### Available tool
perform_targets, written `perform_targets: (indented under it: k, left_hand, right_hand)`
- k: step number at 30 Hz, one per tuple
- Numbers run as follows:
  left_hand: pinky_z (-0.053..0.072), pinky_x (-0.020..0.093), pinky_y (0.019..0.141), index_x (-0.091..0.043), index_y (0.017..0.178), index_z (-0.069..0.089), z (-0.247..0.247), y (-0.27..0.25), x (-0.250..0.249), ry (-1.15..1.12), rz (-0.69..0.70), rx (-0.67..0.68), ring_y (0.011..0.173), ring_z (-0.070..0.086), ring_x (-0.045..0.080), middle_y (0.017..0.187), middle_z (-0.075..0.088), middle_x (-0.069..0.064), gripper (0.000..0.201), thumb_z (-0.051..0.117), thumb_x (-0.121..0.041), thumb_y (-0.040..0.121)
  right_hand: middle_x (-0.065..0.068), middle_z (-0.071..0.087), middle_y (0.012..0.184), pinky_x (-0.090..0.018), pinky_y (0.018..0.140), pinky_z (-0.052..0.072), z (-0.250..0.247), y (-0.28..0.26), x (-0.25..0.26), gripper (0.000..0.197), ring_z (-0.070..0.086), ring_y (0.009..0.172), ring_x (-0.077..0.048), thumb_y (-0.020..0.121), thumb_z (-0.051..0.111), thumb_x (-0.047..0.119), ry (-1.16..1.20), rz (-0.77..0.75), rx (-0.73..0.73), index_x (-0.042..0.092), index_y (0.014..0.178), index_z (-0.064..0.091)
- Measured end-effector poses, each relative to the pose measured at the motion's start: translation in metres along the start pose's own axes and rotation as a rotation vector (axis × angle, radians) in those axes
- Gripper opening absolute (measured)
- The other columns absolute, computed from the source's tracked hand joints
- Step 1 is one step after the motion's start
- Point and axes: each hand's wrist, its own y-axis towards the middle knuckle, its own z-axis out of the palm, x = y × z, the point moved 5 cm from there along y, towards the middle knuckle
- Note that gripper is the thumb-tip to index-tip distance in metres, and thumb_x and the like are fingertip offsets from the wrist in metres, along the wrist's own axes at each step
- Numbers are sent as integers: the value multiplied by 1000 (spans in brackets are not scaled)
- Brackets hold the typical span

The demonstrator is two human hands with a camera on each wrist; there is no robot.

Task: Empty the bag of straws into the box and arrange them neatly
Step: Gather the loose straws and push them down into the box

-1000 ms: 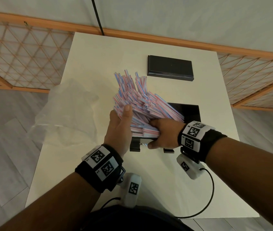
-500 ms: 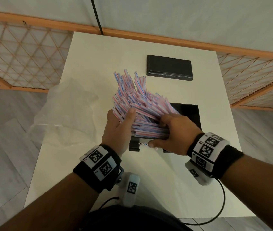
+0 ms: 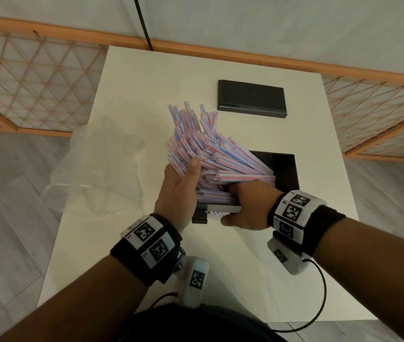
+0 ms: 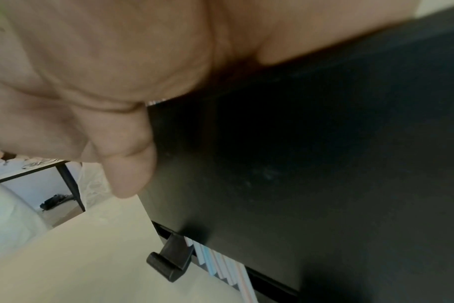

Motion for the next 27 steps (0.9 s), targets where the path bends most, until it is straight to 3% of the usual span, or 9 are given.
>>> perform_targets:
  k: [3,7,10,12,16,19,21,24,27]
  left_hand:
    - [46,47,115,-45,122,55,0,1,1,4,0,-9,127,63,11,134,67,-11,54,59,-74,76]
    - [45,51,114,-44,121,57,-2,2,5,-23,-10,-22,127,64,16,132,69,-9,53,63,-72,76]
    - [48,52,111,-41,119,58,-2,2,4,-34,-13,-33,121,67,15,126,72,-10,58,66,-76,74]
    - [49,52,110,-34,128,57,-3,3,4,-7,7,-44,122,68,17,128,72,-6,77,68,-84,71]
    - [51,55,107,-26,138,57,-2,5,0,131,116,-19,126,66,24,134,66,7,78,67,-78,80]
    - [54,55,103,-26,134,58,-3,8,4,192,157,4,122,67,25,131,66,9,64,71,-64,83]
    - [54,53,103,-26,134,55,-5,10,7,212,166,-1,123,67,23,132,65,8,73,73,-71,79]
    - [56,50,101,-22,136,51,-5,11,10,224,161,0,120,68,19,130,66,4,79,75,-68,76]
    - [58,48,99,-20,134,51,-6,12,11,226,169,-9,116,70,17,127,68,3,76,76,-61,76]
  right_hand:
    - [9,67,105,-31,87,52,-3,3,3,59,64,96,-18,71,74,54,3,3,60,31,123,59]
    - [8,66,82,-36,70,60,-10,4,6,53,67,64,-13,68,79,49,58,45,144,28,110,56]
    - [10,65,96,-41,70,61,-10,6,10,72,69,76,-17,50,71,67,53,39,139,39,112,50]
    - [12,66,103,-43,78,60,-7,10,10,81,69,89,-19,43,64,73,50,17,153,42,117,52]
    - [10,60,130,-39,108,41,-19,12,21,85,54,122,-19,61,67,71,-72,-44,184,32,135,51]
    - [9,58,131,-29,107,36,-28,9,23,71,51,125,-17,80,69,59,-45,-32,297,28,140,49]
    - [8,56,130,-24,104,30,-31,13,20,67,47,130,-16,86,65,57,-44,-18,322,27,142,47]
    - [10,52,142,-26,109,25,-27,19,16,70,42,135,-14,84,62,65,-25,7,348,32,144,46]
    - [13,55,139,-34,116,28,-22,19,17,81,44,135,-14,67,61,82,41,30,334,41,137,51]
